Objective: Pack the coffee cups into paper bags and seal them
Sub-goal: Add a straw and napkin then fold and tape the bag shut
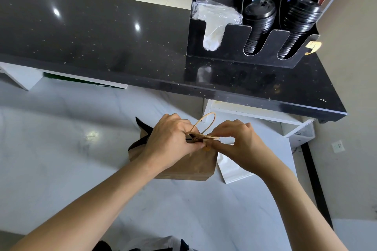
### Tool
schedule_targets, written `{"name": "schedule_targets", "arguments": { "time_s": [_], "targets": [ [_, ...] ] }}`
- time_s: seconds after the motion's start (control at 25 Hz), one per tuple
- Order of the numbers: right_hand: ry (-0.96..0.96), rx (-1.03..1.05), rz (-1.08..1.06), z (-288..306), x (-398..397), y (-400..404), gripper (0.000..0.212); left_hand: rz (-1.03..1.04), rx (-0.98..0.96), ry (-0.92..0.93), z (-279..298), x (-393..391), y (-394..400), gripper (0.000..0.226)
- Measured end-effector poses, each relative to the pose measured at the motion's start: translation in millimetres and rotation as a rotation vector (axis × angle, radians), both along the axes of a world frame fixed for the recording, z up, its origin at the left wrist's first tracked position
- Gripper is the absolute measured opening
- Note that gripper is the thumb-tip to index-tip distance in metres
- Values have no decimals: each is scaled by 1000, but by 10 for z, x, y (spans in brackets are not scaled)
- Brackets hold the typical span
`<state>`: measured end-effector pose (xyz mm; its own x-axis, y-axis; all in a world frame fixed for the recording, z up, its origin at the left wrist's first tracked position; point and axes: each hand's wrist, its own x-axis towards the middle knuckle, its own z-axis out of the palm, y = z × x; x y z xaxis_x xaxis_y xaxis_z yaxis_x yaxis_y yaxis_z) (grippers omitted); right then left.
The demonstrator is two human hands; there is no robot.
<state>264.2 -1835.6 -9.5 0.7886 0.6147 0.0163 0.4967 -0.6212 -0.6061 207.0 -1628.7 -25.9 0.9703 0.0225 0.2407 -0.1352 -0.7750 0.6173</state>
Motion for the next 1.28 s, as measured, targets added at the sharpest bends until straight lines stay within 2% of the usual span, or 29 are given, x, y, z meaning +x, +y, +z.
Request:
{"name": "schedule_targets", "arguments": {
  "time_s": [0.28,0.48,0.56,0.64,0.76,0.88,1.04,1.16,1.28],
  "targets": [
    [-299,-25,38,-115,-47,26,7,-33,-23,50,32,7,20,10],
    [-463,-34,35,-163,-45,49,18,-39,-29,78,32,7,35,8],
    [-434,-4,27,-170,-46,51,12,-40,-21,84,33,9,34,8],
    [-326,32,15,-182,-27,46,4,-36,-23,89,33,10,38,8],
    [-141,40,-5,-229,33,16,9,-38,-18,83,43,-3,44,9],
    [-49,34,-6,-259,74,-6,15,-50,-11,69,49,-2,55,9],
    [-16,51,0,-267,54,-9,11,-73,22,72,65,-4,94,11],
    [-17,55,-23,-261,36,-5,21,-71,75,80,98,-32,258,15],
    [-12,51,-33,-265,20,-5,15,-68,131,137,135,-114,522,22]
  ]
}}
